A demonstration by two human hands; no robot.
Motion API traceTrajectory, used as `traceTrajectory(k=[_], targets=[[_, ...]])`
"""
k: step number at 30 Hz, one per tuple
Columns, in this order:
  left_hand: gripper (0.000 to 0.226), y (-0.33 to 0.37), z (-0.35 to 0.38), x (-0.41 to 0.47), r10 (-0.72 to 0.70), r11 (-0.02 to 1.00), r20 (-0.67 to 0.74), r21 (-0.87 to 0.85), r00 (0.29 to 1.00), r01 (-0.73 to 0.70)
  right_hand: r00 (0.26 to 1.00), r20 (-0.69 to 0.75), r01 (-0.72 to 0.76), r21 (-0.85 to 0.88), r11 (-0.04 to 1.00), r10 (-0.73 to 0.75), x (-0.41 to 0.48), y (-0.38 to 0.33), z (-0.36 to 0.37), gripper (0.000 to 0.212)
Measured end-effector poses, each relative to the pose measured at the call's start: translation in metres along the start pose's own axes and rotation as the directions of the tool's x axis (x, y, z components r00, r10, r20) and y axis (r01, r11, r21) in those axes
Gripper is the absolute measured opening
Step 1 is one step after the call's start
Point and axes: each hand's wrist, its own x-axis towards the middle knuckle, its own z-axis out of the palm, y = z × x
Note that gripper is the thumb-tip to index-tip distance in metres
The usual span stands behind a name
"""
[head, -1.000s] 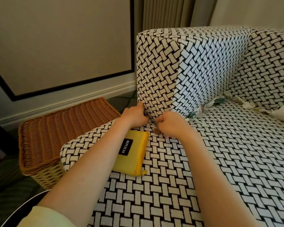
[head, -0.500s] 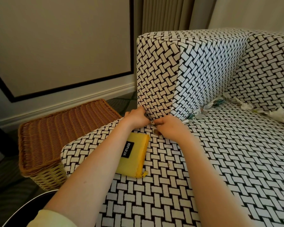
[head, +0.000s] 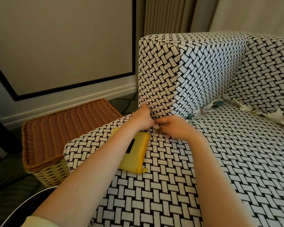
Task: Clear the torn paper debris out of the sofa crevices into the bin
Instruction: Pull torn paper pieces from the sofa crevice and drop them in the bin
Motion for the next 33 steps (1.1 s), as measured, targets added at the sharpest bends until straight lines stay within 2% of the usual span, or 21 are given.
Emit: traceTrajectory(k=[2,8,10,15,19,22,25,27,29,33], targets=[[0.056,0.002,0.003,-0.003,0.047,0.995,0.017,0.083,0.999,-0.049,0.998,0.021,-0.066,0.055,0.996,0.065,-0.004,0.003,-0.01,0.038],[0.041,-0.001,0.001,-0.007,0.112,0.974,0.067,0.192,0.991,-0.123,0.954,-0.118,-0.255,0.161,0.954,0.275,-0.003,0.007,-0.016,0.024],[0.038,-0.002,0.001,-0.008,0.129,0.976,0.059,0.169,0.99,-0.137,0.942,-0.13,-0.291,0.151,0.945,0.311,0.0,0.006,-0.013,0.015],[0.031,-0.006,0.005,-0.004,0.113,0.991,0.064,0.06,0.992,-0.117,0.904,-0.203,-0.357,0.128,0.925,0.376,0.006,0.016,-0.013,0.018],[0.031,-0.007,0.007,-0.001,0.086,0.996,0.062,0.002,0.994,-0.087,0.935,-0.148,-0.333,-0.054,0.941,0.322,0.004,0.014,-0.011,0.009],[0.031,-0.005,0.01,-0.002,0.086,0.996,0.077,-0.044,0.993,-0.083,0.959,-0.123,-0.275,-0.17,0.946,0.256,0.002,0.013,-0.008,0.035],[0.023,0.0,0.011,-0.01,0.131,0.991,0.061,-0.037,0.99,-0.129,0.953,-0.222,-0.256,-0.237,0.937,0.204,0.002,0.014,0.0,0.042],[0.023,0.003,0.009,-0.014,0.152,0.988,0.063,-0.022,0.986,-0.151,0.934,-0.314,-0.258,-0.258,0.931,0.171,0.001,0.014,0.005,0.036],[0.021,0.005,0.006,-0.016,0.148,0.989,0.117,-0.033,0.982,-0.145,0.918,-0.372,-0.244,-0.259,0.934,0.137,0.0,0.014,0.01,0.028],[0.034,0.007,0.001,-0.022,0.135,0.987,0.25,-0.116,0.959,-0.109,0.9,-0.418,-0.235,-0.232,0.944,0.121,-0.002,0.016,0.017,0.026]])
